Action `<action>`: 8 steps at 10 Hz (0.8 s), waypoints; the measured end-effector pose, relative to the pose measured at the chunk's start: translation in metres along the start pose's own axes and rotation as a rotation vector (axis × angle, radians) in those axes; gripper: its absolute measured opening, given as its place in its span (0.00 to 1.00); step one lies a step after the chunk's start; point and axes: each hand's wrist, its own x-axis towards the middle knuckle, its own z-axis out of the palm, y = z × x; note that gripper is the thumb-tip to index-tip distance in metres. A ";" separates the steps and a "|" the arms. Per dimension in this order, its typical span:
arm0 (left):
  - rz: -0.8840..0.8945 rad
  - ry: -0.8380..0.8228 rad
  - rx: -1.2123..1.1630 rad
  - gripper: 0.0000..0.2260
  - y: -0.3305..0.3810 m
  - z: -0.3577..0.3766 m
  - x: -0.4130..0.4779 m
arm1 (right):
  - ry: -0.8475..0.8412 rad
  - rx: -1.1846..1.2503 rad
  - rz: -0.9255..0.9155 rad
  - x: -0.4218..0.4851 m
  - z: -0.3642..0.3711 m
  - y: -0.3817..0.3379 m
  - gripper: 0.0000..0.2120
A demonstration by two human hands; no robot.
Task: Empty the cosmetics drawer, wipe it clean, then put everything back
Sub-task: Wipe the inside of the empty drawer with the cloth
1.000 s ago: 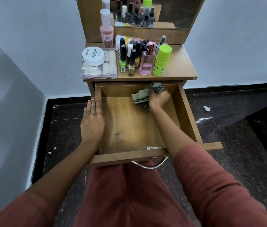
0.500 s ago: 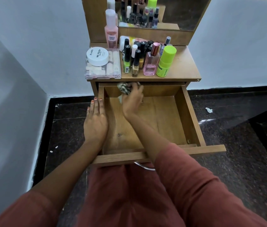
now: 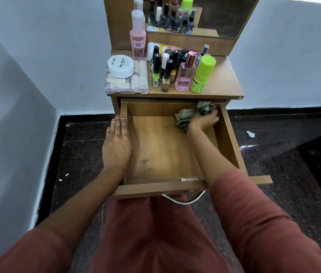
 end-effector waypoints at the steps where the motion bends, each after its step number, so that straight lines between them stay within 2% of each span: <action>1: -0.002 -0.016 0.021 0.21 0.001 0.000 0.000 | 0.078 0.169 0.074 0.013 0.004 0.002 0.23; 2: 0.020 0.012 0.002 0.21 -0.002 0.007 0.002 | 0.154 0.264 0.104 0.003 0.008 -0.006 0.20; 4: 0.045 0.021 0.026 0.20 -0.002 0.009 0.002 | -0.003 0.149 -0.096 -0.047 0.047 -0.011 0.15; 5: 0.047 0.020 0.012 0.20 -0.003 0.009 0.002 | -0.139 0.186 -0.174 -0.079 0.071 -0.013 0.13; 6: 0.041 -0.003 0.022 0.21 -0.003 0.010 0.003 | -0.282 0.118 -0.324 -0.101 0.088 -0.016 0.12; 8: 0.045 0.024 0.010 0.20 -0.004 0.012 0.004 | -0.353 0.026 -0.491 -0.101 0.086 -0.015 0.13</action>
